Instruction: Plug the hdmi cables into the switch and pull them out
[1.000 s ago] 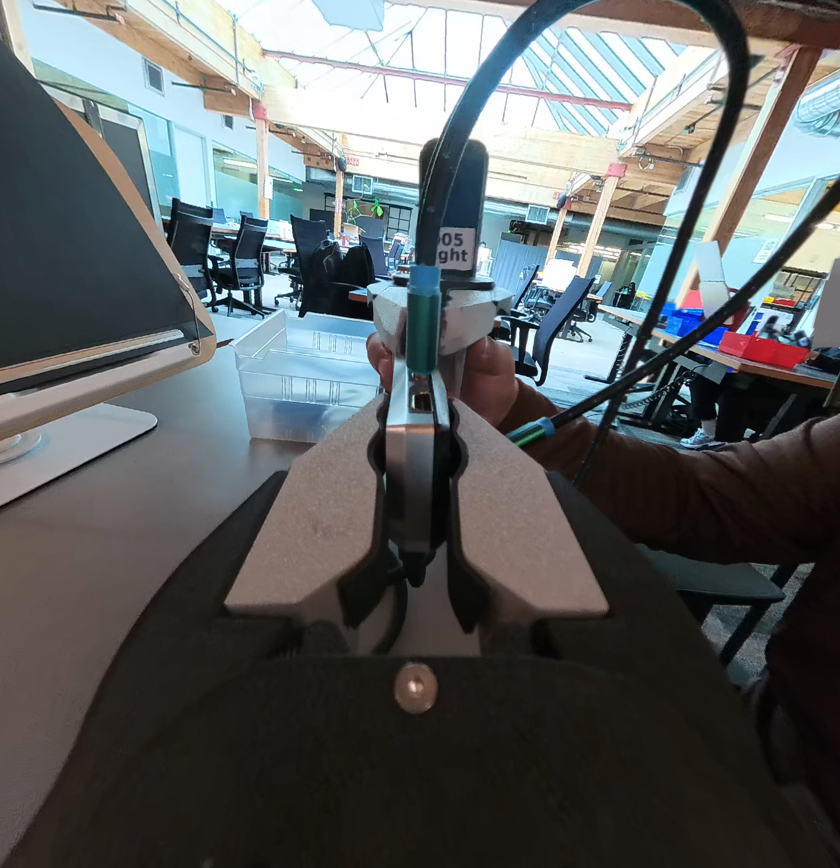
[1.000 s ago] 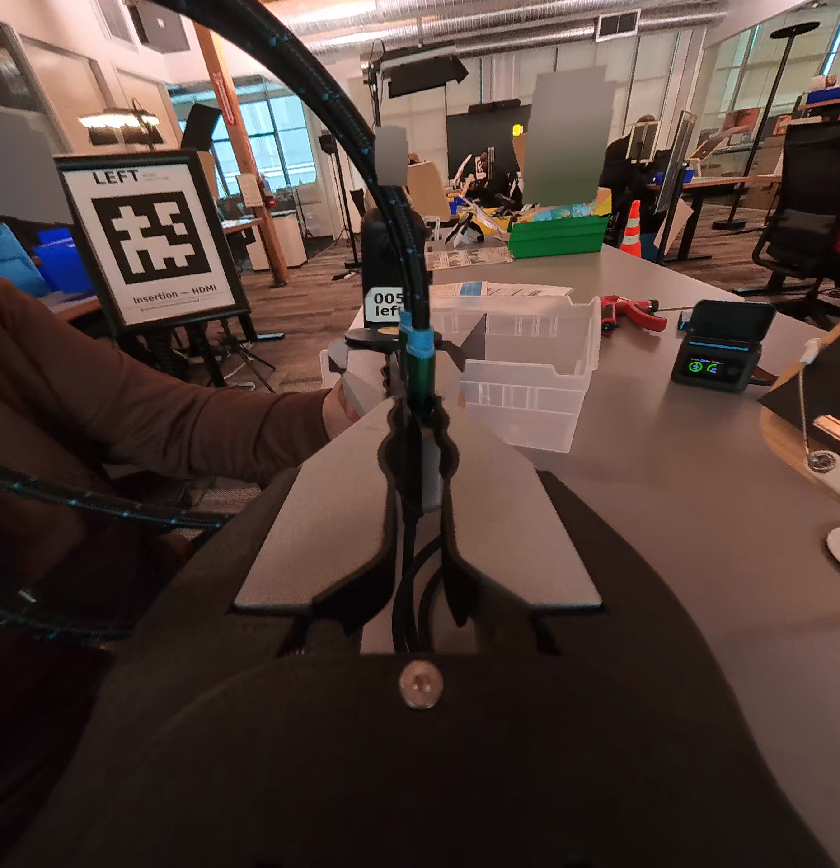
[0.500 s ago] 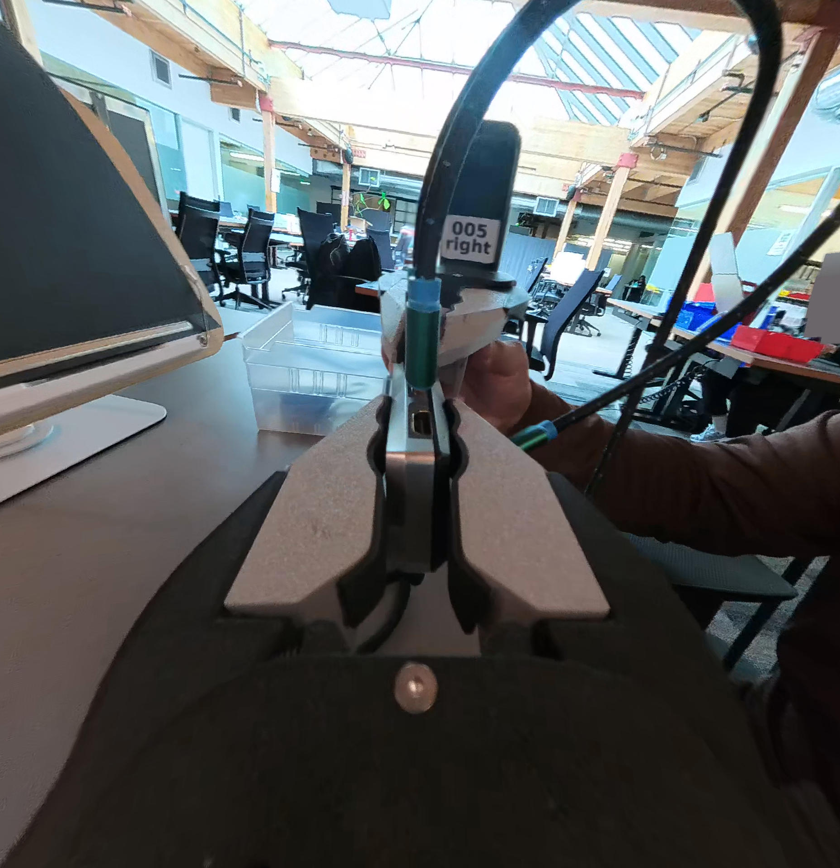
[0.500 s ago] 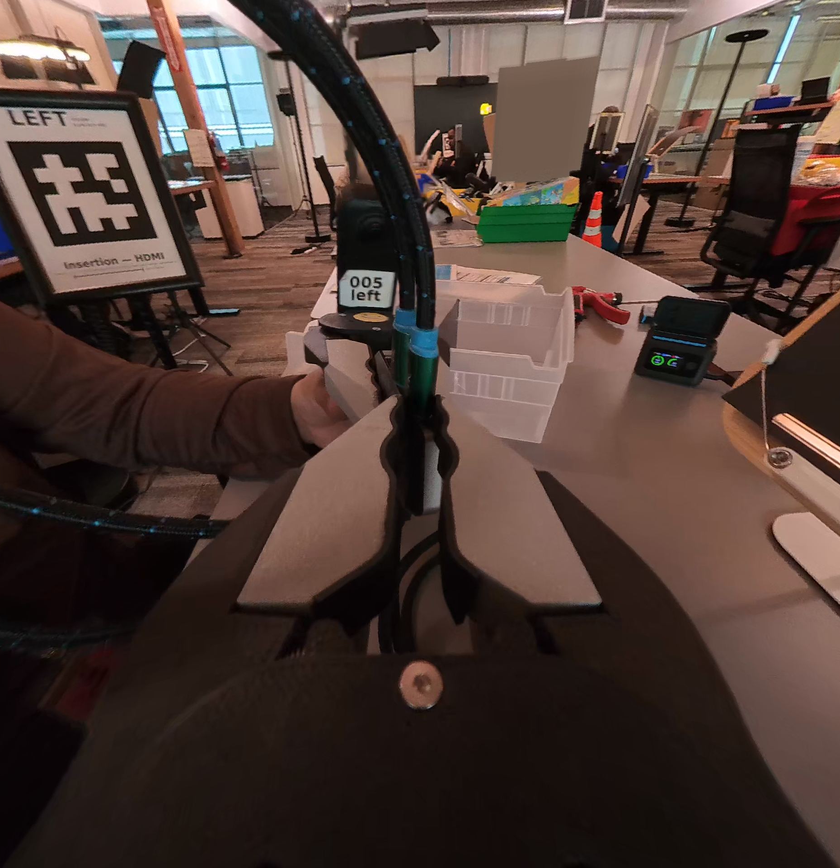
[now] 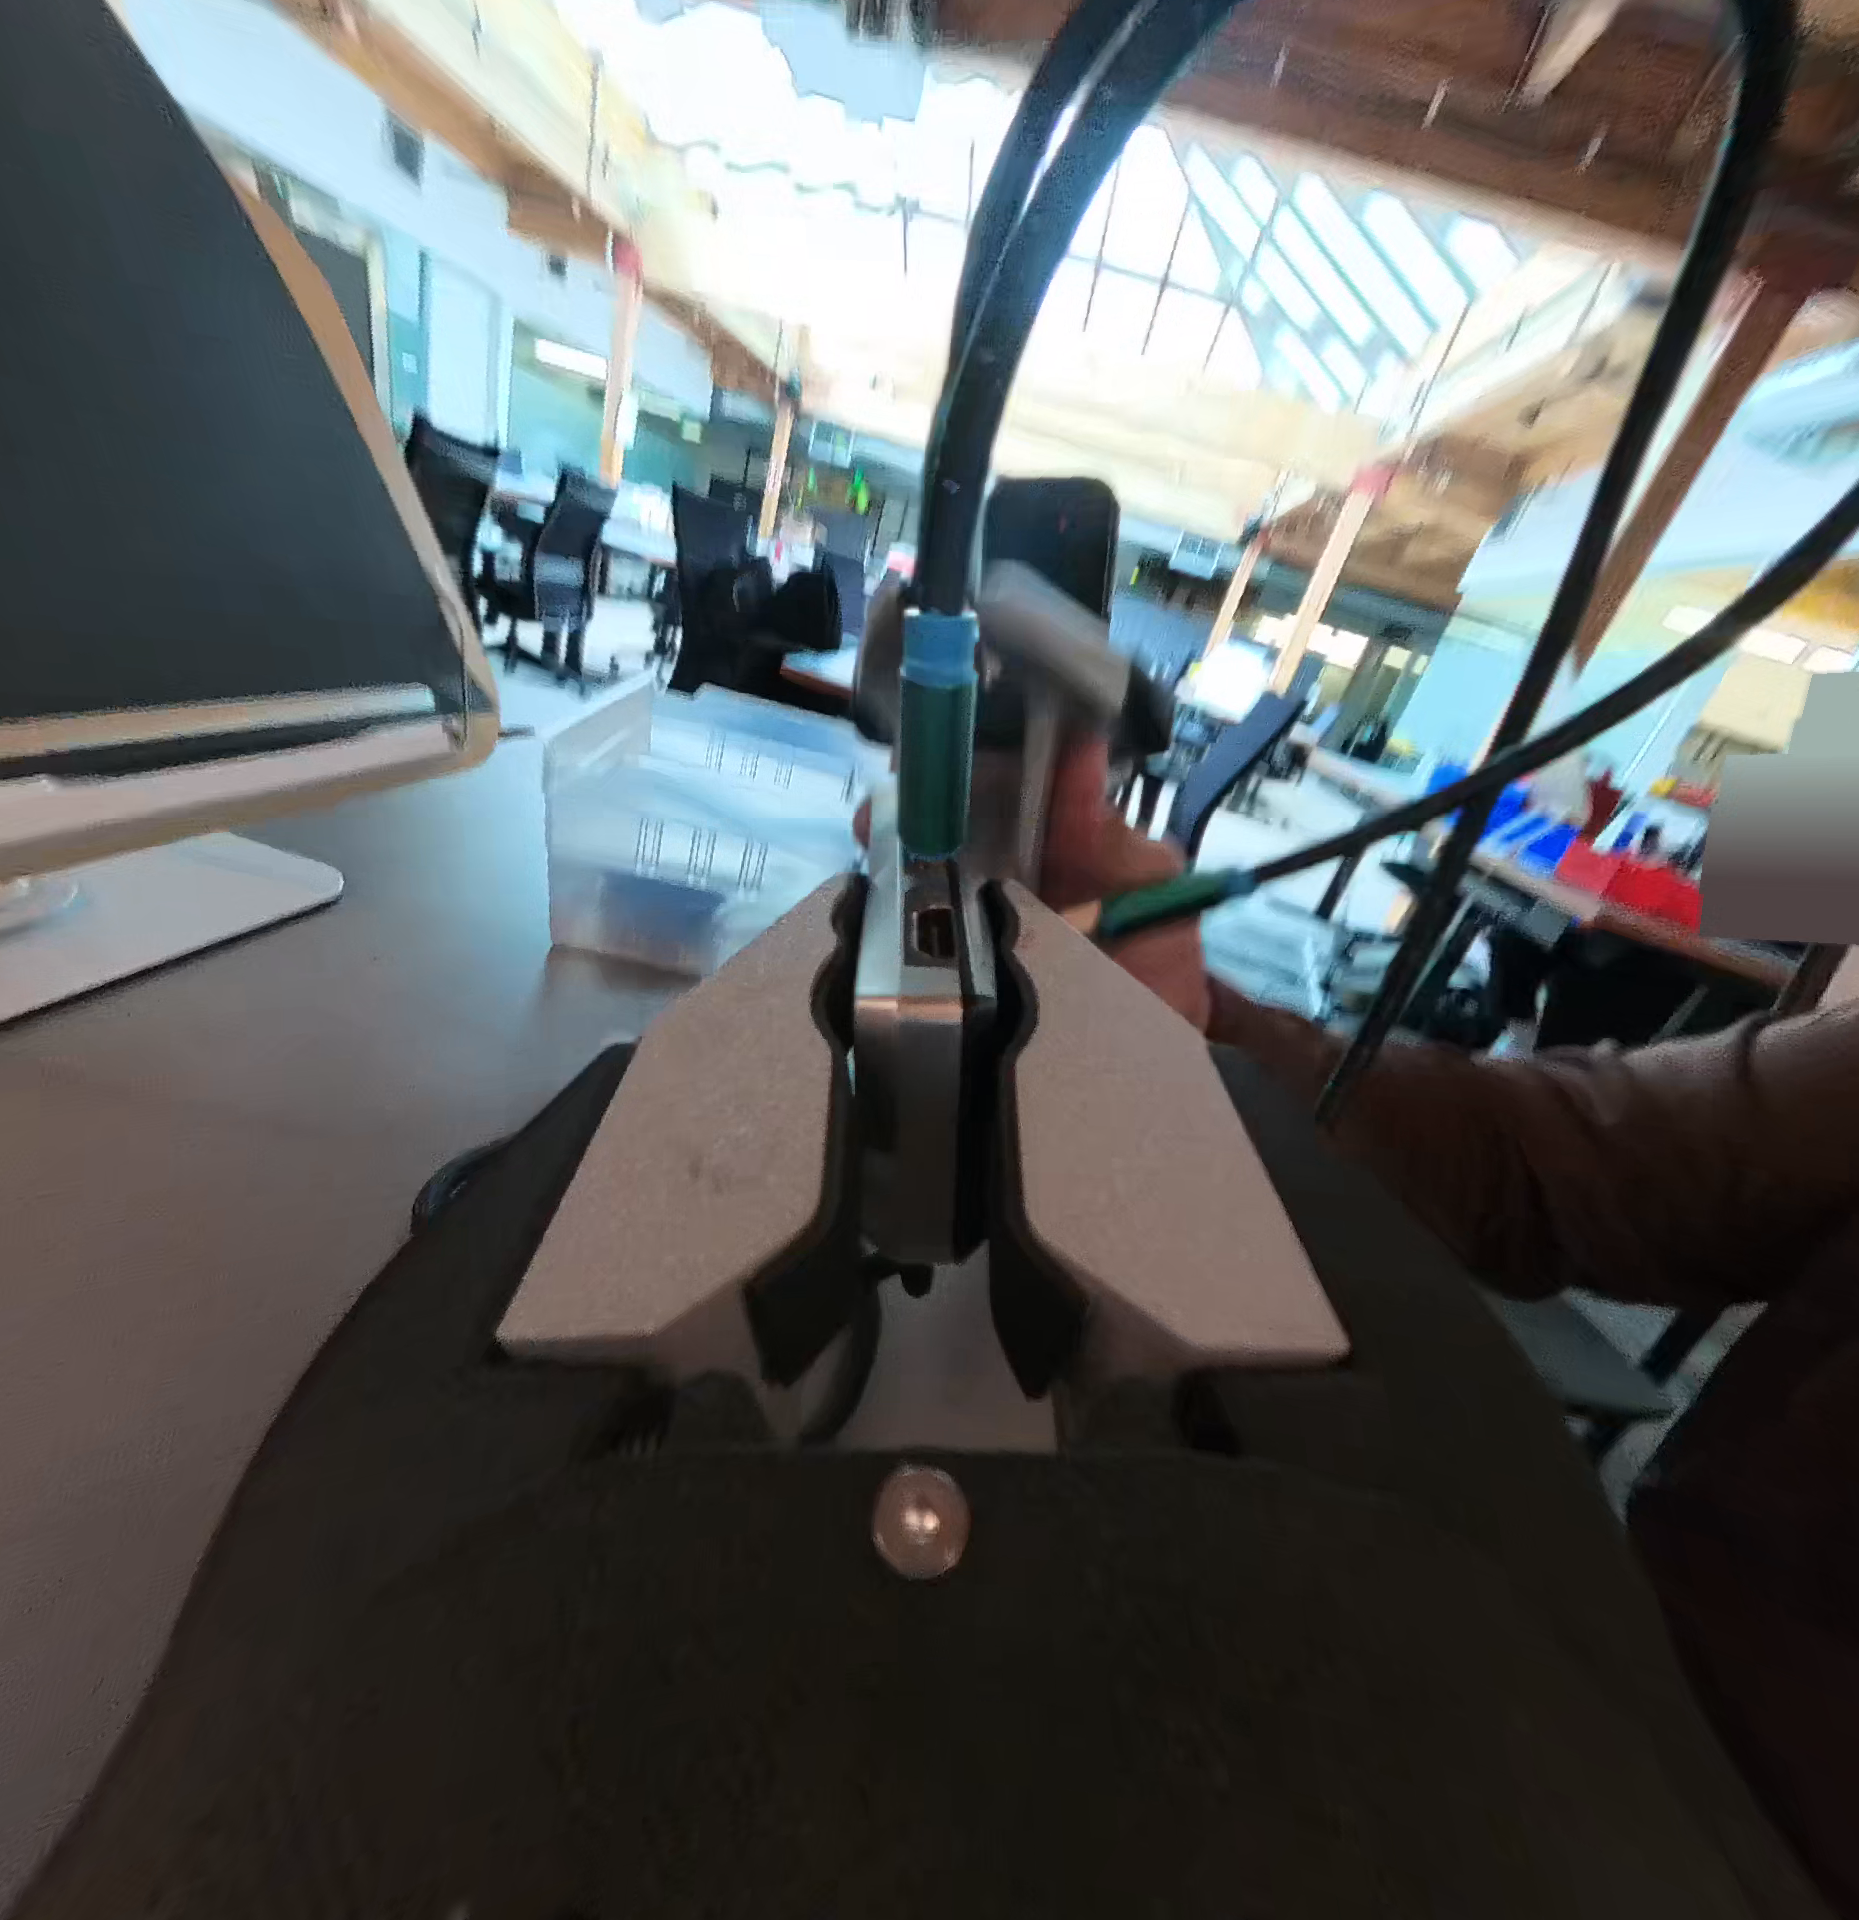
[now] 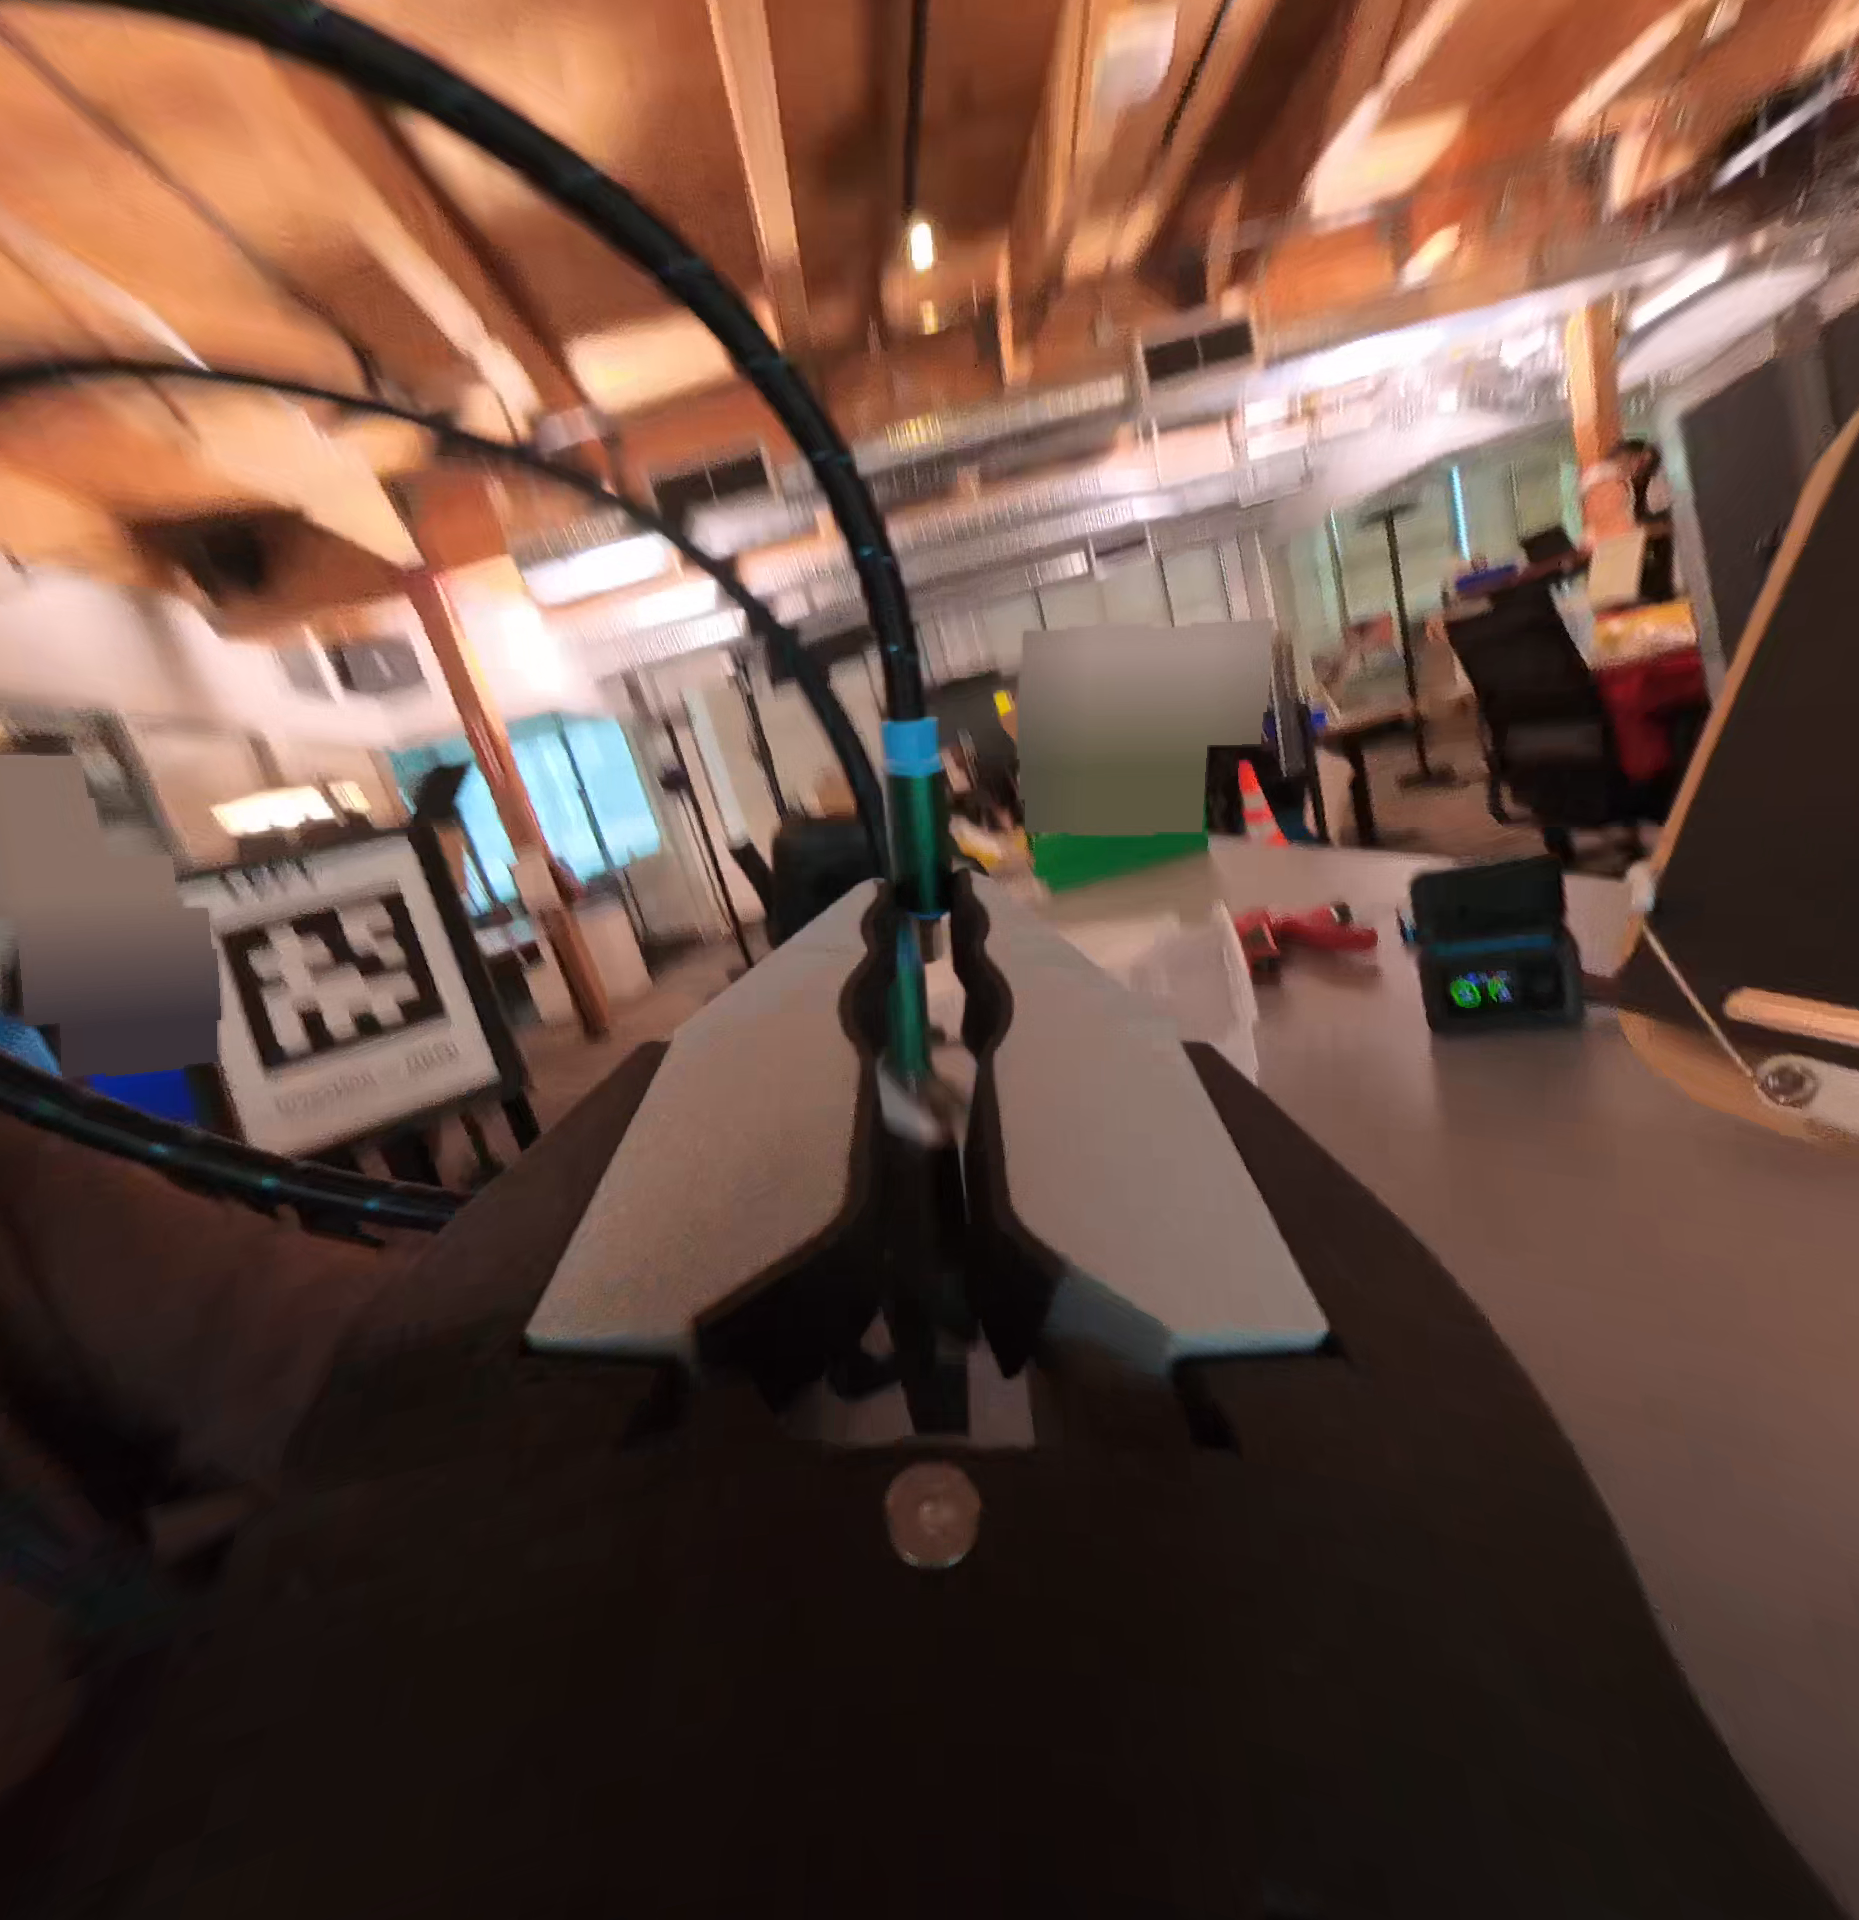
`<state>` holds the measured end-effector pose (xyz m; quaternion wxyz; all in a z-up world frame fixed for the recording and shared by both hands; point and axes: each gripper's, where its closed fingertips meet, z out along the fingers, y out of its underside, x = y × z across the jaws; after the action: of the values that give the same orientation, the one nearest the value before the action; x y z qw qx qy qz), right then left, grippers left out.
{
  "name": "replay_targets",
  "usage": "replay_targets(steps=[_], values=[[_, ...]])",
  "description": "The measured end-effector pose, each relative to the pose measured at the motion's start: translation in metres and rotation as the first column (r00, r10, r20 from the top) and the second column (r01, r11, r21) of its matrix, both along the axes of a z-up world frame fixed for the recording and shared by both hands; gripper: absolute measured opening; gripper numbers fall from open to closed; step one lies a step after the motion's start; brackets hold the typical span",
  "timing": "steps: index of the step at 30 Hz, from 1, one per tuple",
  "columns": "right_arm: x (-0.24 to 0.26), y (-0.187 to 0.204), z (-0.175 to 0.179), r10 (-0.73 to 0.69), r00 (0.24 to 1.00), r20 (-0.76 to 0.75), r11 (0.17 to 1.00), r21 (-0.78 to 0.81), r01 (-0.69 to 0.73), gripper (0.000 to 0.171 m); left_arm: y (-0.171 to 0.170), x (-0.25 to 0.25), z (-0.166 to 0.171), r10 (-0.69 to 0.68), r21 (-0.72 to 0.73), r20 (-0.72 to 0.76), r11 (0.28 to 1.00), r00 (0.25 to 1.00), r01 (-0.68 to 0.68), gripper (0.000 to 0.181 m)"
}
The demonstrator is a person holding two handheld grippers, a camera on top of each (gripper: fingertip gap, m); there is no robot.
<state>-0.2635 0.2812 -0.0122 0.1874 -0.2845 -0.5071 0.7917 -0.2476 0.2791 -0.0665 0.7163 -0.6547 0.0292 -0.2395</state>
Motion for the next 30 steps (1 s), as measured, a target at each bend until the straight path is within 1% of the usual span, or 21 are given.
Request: replay_targets(steps=[1,3,7,10,14,16,20,23,25,27,30], values=[[0.004,0.011,0.010,0.005,1.000,-0.027,0.997,-0.073,-0.007,0.007,0.004,0.004,-0.008,0.001,-0.033,-0.035,0.999,0.999,-0.002,0.020],[0.013,0.025,0.021,0.029,0.998,-0.057,0.992,-0.123,-0.036,0.007,0.009,0.009,-0.014,0.001,-0.052,-0.070,0.999,0.998,-0.004,0.020],[0.014,0.033,0.016,-0.054,0.997,-0.049,0.998,-0.013,0.053,0.008,0.010,0.009,-0.007,0.021,-0.007,-0.105,1.000,0.994,-0.022,0.020],[0.013,0.036,0.015,-0.111,0.993,-0.052,0.993,0.023,0.112,0.008,0.008,0.007,-0.007,0.026,0.010,-0.110,1.000,0.994,-0.025,0.020],[0.009,0.045,0.012,-0.257,0.965,-0.056,0.956,0.134,0.262,0.007,0.003,0.005,-0.004,0.008,0.053,-0.120,0.999,0.993,-0.002,0.020],[0.023,0.050,0.027,-0.317,0.942,-0.108,0.933,0.144,0.330,0.008,-0.001,0.007,0.001,-0.001,0.092,-0.143,0.996,0.990,0.014,0.020],[0.064,0.080,0.074,-0.463,0.858,-0.223,0.843,0.187,0.503,0.008,-0.005,0.011,0.005,0.008,0.126,-0.194,0.992,0.981,0.017,0.020],[0.092,0.116,0.104,-0.566,0.788,-0.242,0.747,0.254,0.614,0.007,-0.005,0.010,0.005,0.015,0.119,-0.194,0.993,0.981,0.009,0.020],[0.108,0.147,0.116,-0.653,0.717,-0.245,0.639,0.331,0.695,0.008,-0.005,0.010,0.007,0.021,0.132,-0.188,0.991,0.982,0.004,0.020],[0.124,0.182,0.119,-0.738,0.629,-0.244,0.496,0.435,0.751,0.008,-0.006,0.008,0.008,0.029,0.135,-0.185,0.991,0.982,-0.004,0.020],[0.156,0.229,0.119,-0.835,0.469,-0.289,0.243,0.570,0.785,0.008,-0.004,0.003,0.006,0.065,0.113,-0.189,0.993,0.980,-0.044,0.020]])
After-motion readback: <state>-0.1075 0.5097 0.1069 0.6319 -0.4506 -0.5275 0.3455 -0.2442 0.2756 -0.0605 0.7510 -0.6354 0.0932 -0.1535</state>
